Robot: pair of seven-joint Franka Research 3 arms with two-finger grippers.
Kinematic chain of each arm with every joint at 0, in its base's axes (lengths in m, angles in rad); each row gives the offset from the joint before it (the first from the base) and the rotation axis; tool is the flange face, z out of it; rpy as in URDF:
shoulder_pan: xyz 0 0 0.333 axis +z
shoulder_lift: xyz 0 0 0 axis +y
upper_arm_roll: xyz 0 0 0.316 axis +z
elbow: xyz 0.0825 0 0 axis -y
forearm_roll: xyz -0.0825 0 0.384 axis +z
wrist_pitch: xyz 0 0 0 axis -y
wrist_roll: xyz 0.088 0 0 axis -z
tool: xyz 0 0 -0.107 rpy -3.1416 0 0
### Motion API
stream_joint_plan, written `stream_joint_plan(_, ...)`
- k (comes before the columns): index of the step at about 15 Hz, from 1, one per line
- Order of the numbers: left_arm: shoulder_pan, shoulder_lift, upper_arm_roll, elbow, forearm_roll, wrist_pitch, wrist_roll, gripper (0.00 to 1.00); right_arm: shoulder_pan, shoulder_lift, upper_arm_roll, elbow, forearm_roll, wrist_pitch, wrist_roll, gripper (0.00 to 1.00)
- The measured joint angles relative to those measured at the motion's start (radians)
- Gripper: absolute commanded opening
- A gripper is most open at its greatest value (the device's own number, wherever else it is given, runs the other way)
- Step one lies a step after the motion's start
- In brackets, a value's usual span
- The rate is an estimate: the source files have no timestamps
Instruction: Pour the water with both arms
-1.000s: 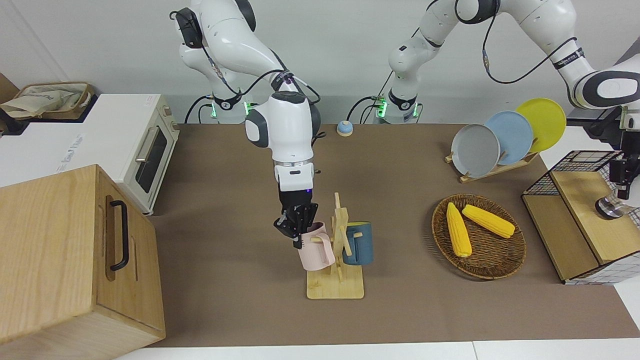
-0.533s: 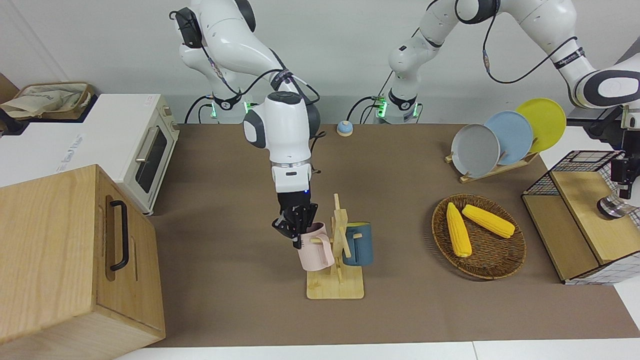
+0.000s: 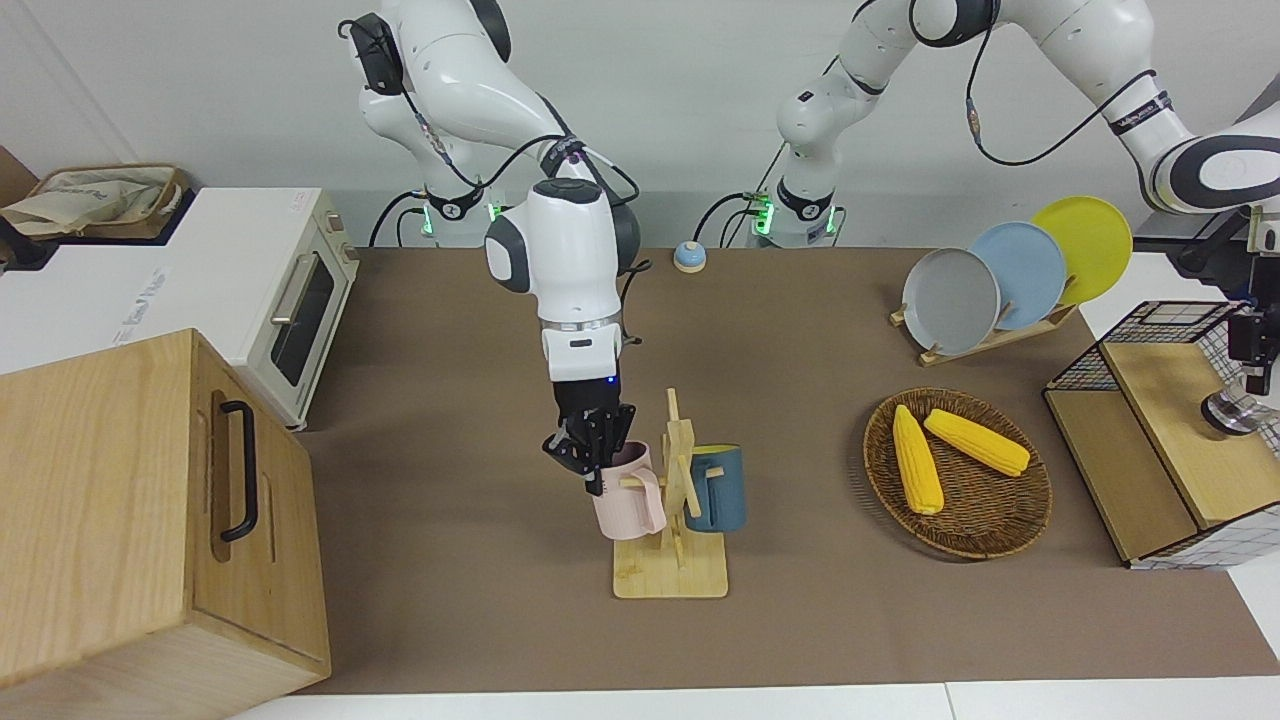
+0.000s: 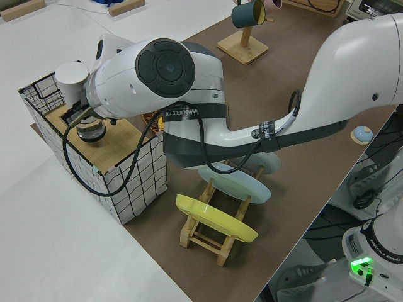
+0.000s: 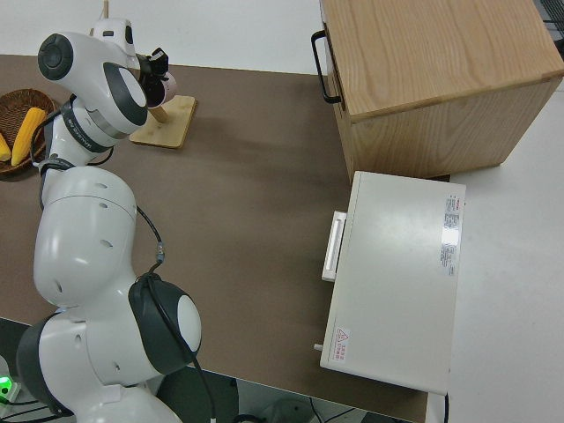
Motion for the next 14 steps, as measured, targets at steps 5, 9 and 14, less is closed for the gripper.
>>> stream_joint_plan(5, -0.001, -0.005, 0.000, 0.002, 0.005, -0.008, -0.002, 0.00, 0.000, -0.003, -0.008, 0.000, 0.001, -0.001, 0.000, 0.000)
stream_joint_plan(9, -0.001, -0.015, -0.001, 0.017, 0.068, -0.032, -0.046, 0.00, 0.000, -0.003, -0.008, 0.000, 0.001, -0.001, 0.000, 0.000)
stream_joint_plan(14, -0.001, -0.024, 0.004, 0.058, 0.096, -0.104, -0.080, 0.00, 0.000, -0.007, -0.013, 0.000, 0.001, -0.010, 0.000, 0.000)
